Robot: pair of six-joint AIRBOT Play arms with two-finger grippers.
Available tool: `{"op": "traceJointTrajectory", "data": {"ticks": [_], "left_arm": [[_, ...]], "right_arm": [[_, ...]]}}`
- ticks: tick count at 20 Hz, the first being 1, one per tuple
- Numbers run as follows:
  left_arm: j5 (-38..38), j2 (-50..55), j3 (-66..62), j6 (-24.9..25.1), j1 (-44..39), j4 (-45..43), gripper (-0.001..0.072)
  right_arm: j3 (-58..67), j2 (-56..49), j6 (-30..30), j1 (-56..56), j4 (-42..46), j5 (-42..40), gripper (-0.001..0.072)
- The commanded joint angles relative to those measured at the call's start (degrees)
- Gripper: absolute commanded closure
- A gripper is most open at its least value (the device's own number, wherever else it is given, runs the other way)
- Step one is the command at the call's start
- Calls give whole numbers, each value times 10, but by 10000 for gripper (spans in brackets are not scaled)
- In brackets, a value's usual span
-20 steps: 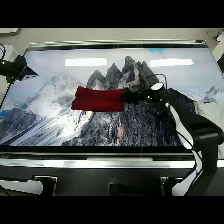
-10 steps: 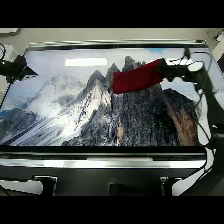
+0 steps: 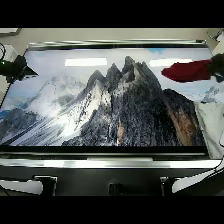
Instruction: Fold the clothes and pants, and hang the long-sleeved shirts on hangers.
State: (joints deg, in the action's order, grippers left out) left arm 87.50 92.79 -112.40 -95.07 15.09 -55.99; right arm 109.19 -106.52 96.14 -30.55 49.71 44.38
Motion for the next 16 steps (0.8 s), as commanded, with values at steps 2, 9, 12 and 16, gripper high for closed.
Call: {"op": "traceJointTrajectory", "data": {"ticks": [2, 9, 12, 16], "left_arm": [[-1, 0, 0, -1, 0, 0, 692], [0, 0, 0, -10, -9, 0, 692], [0, 0, 0, -12, -17, 0, 692], [-1, 0, 0, -11, -31, 0, 692]], "right_arm": [[3, 22, 42, -80, 56, 39, 684], [3, 96, 138, -121, 201, 204, 684], [3, 128, 164, -122, 280, 272, 684], [3, 162, 168, -122, 335, 344, 684]]}}
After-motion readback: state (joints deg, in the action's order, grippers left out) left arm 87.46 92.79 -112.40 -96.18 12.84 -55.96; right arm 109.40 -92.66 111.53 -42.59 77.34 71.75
